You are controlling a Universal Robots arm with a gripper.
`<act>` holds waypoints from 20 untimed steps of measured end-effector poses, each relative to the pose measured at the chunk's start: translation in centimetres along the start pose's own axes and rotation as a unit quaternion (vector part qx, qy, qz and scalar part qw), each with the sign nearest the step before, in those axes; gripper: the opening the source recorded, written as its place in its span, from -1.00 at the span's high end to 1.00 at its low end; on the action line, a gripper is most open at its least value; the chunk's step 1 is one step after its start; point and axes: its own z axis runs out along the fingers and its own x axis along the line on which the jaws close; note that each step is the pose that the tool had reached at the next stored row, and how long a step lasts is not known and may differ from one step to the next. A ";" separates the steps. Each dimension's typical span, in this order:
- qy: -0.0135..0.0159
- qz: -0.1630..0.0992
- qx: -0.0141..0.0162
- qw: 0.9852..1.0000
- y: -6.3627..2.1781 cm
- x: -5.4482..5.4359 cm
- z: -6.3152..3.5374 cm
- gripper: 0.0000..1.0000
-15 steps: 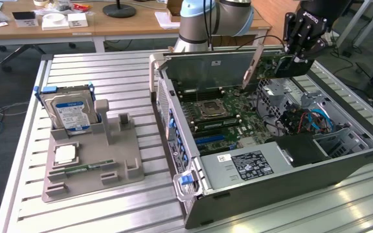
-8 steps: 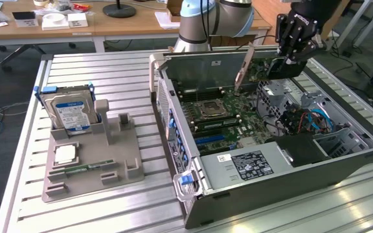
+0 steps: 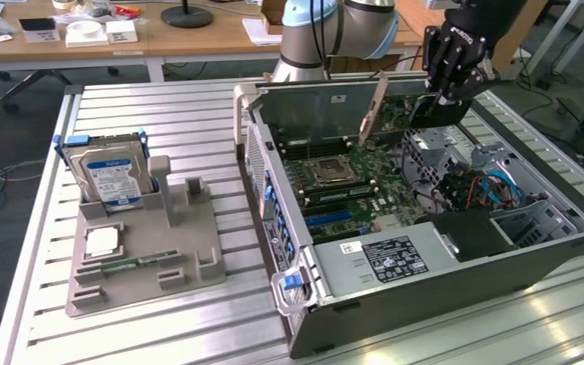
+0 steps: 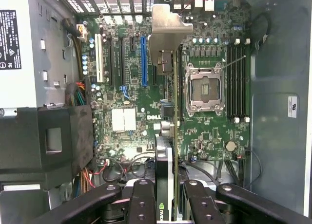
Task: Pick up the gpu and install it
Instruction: 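Insert the gpu into the slot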
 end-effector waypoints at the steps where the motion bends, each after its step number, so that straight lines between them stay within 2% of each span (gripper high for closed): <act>1: 0.000 0.000 0.000 1.000 0.00 0.0 0.00 0.46; 20: 0.000 0.000 0.000 1.000 0.00 0.2 0.25 0.46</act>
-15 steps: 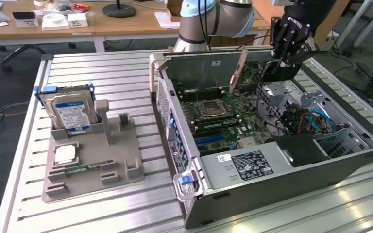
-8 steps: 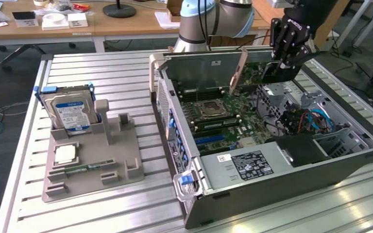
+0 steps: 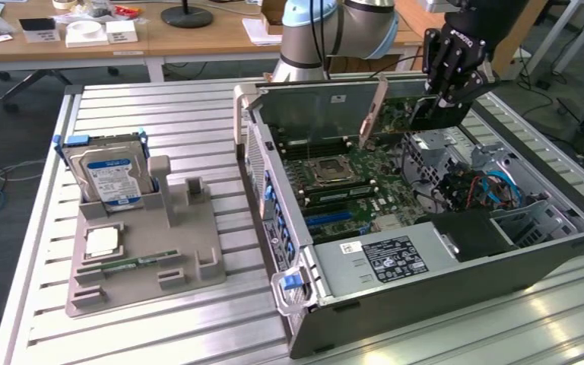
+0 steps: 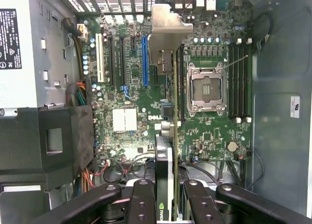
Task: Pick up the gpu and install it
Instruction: 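Insert the gpu into the slot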
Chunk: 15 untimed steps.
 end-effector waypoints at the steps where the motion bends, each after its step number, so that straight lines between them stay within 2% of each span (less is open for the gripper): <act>1: 0.000 0.000 0.000 1.000 0.00 0.0 0.01 0.46; 9: 0.000 0.000 0.000 1.000 0.11 0.1 0.70 0.46; 15: 0.000 0.000 0.000 1.000 0.11 0.1 0.71 0.46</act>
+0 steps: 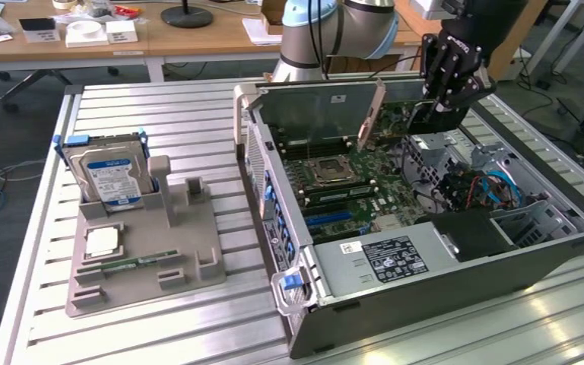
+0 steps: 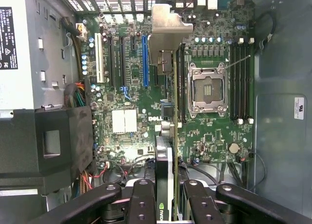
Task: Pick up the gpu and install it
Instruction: 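Insert the gpu into the slot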
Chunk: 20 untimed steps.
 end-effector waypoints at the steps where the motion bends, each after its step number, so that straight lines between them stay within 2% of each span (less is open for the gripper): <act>1: 0.000 0.000 0.000 1.000 0.00 0.0 0.00 0.46; 10: 0.000 0.000 0.000 1.000 0.19 0.0 0.43 0.46; 20: 0.000 0.000 0.000 1.000 0.48 0.0 0.45 0.46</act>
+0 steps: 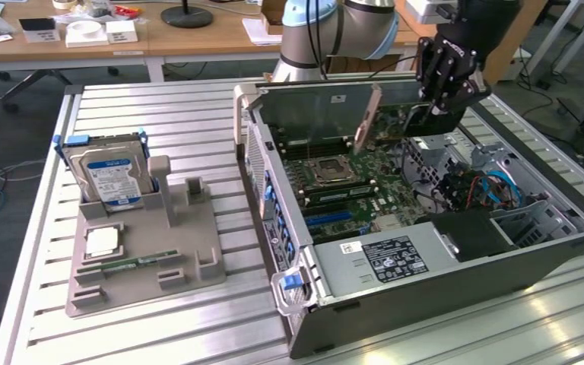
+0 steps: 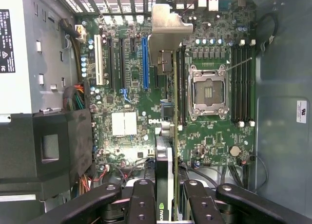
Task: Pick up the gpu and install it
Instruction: 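Insert the gpu into the slot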
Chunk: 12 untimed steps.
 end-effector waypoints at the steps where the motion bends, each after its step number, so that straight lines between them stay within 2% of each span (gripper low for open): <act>1: 0.000 0.000 0.000 1.000 0.07 0.0 0.01 0.46; 12: 0.000 0.000 0.000 1.000 0.98 0.1 0.06 0.46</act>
